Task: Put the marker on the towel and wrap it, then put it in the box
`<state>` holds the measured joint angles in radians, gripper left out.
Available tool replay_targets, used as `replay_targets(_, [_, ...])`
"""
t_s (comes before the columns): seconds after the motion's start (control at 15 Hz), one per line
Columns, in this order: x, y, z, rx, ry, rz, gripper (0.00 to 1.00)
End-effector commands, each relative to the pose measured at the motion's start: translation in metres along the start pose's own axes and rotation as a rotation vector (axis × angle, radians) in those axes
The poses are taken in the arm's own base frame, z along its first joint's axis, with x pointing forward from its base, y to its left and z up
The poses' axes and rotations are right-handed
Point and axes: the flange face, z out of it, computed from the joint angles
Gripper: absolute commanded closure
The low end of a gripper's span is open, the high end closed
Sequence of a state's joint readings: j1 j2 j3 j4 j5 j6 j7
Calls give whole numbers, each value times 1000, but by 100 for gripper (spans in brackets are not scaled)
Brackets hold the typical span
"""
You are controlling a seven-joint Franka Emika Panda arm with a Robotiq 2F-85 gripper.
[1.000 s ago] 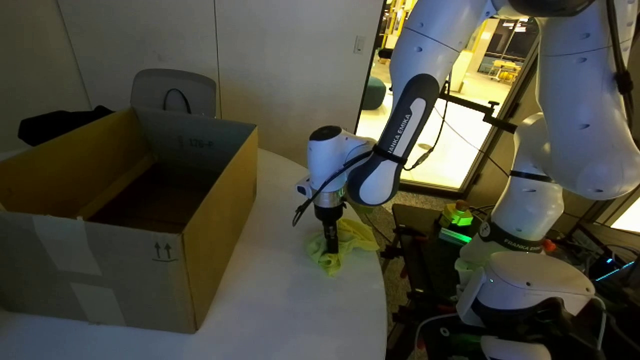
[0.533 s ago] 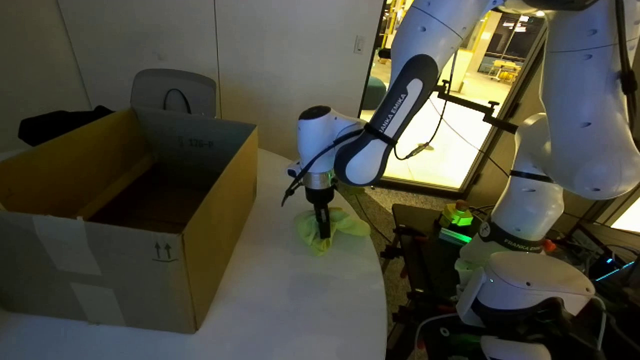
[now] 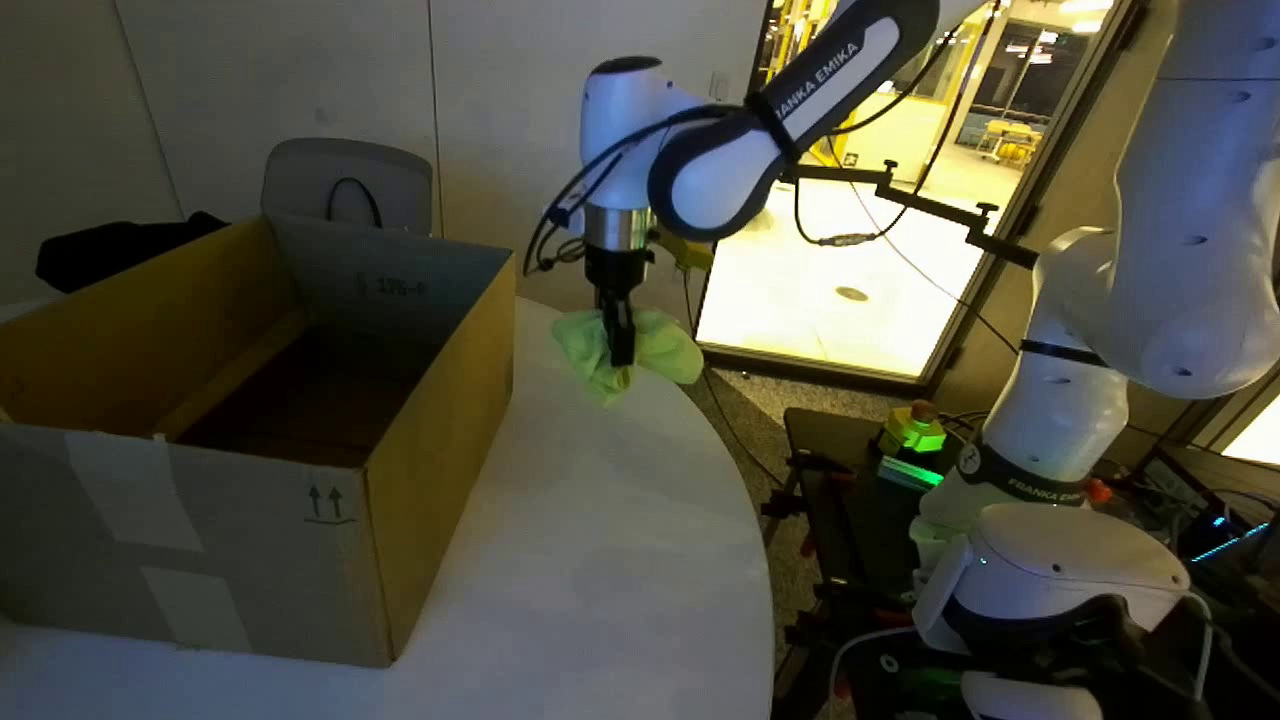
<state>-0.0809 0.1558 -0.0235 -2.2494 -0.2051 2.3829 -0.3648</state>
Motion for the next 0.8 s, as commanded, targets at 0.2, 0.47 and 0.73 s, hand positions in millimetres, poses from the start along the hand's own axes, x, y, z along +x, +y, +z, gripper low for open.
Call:
replay_targets(0.2, [74, 22, -137, -104, 133, 3, 100])
replay_targets(0.47, [138, 13, -180, -150, 251, 10, 100])
replay_targets(0.73, [194, -4, -176, -137, 283, 7, 100])
